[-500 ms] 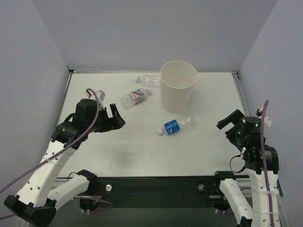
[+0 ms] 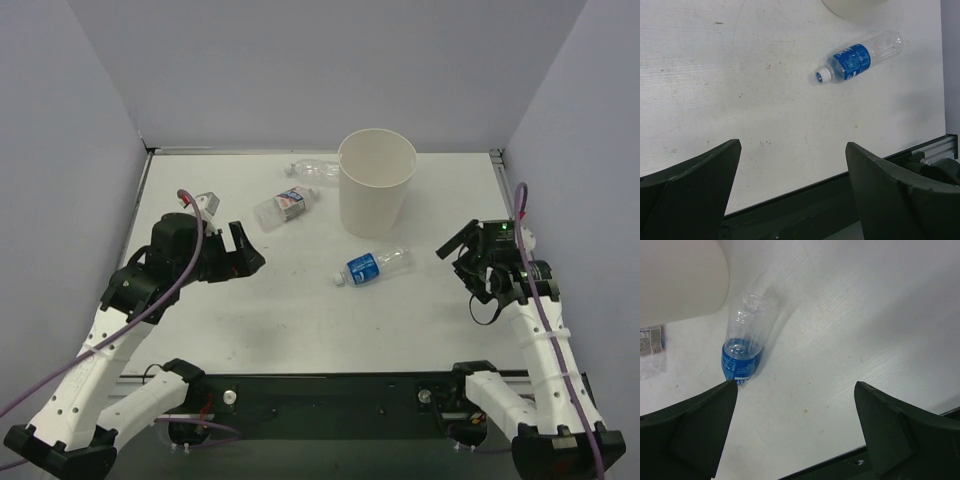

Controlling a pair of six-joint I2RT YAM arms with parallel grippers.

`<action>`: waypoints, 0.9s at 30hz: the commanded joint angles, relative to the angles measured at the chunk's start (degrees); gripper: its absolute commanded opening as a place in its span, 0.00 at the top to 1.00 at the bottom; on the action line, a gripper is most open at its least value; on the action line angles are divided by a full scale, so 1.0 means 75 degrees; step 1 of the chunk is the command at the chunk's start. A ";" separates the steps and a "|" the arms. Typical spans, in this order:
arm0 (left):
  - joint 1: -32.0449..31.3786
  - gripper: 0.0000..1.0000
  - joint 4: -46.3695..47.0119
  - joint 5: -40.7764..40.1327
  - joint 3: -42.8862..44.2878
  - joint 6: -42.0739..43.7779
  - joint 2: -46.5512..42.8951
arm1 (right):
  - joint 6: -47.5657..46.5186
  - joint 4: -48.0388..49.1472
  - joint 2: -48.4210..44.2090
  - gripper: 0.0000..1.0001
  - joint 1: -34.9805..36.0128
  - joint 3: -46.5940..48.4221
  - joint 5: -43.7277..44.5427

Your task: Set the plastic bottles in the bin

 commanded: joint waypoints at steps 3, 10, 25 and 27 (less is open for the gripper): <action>-0.0028 0.02 0.0506 0.0376 -0.0039 0.0025 -0.0130 | 0.0569 0.1203 0.1300 0.04 0.0800 -0.0094 0.0096; -0.0017 0.03 0.0495 0.0295 0.0230 0.0189 0.0092 | 0.1108 0.3162 0.2378 0.08 0.0859 -0.0914 -0.0387; 0.0007 0.03 0.0741 0.0236 0.0663 0.0224 0.0514 | 0.0745 0.4827 0.4828 0.08 0.1339 -0.0399 -0.0176; 0.0007 0.03 0.0706 0.0224 0.0769 0.0341 0.0666 | 0.0780 0.4979 0.5074 0.09 0.1363 -0.0398 -0.0071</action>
